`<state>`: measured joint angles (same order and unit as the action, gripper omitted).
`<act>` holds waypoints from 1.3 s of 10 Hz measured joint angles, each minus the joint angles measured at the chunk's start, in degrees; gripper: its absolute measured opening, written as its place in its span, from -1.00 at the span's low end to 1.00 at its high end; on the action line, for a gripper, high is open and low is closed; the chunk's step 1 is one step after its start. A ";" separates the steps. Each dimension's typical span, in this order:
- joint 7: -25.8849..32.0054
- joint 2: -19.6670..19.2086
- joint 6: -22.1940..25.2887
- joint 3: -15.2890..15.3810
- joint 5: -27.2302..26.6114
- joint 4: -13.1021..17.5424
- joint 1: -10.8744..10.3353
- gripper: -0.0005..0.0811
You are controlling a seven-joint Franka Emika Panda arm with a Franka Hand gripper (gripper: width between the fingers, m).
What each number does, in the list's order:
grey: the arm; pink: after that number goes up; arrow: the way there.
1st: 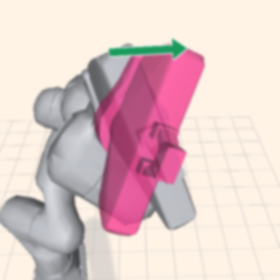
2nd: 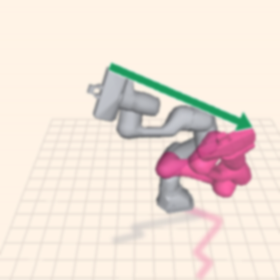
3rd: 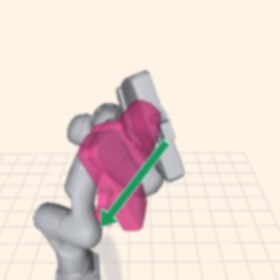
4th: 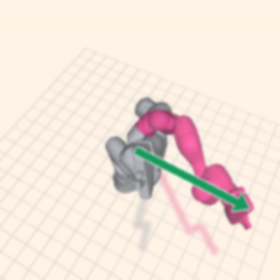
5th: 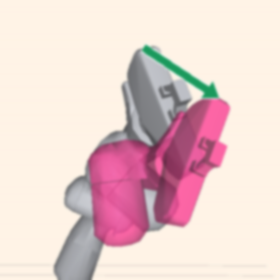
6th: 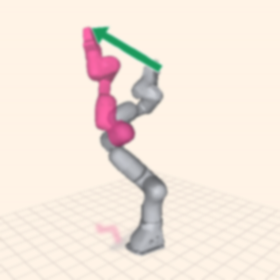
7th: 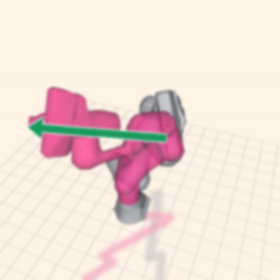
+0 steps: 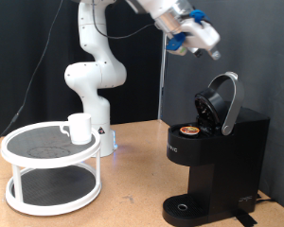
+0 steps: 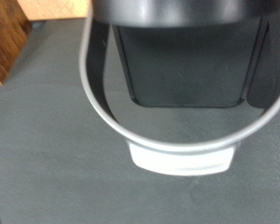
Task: Make a cup of coffee with the keurig machine
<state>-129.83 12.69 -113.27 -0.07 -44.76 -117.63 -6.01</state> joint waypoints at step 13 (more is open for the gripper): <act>-11.70 -5.43 -13.73 12.95 4.51 2.22 -2.28 0.81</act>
<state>-141.54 7.27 -127.00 12.87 -40.26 -115.41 -8.29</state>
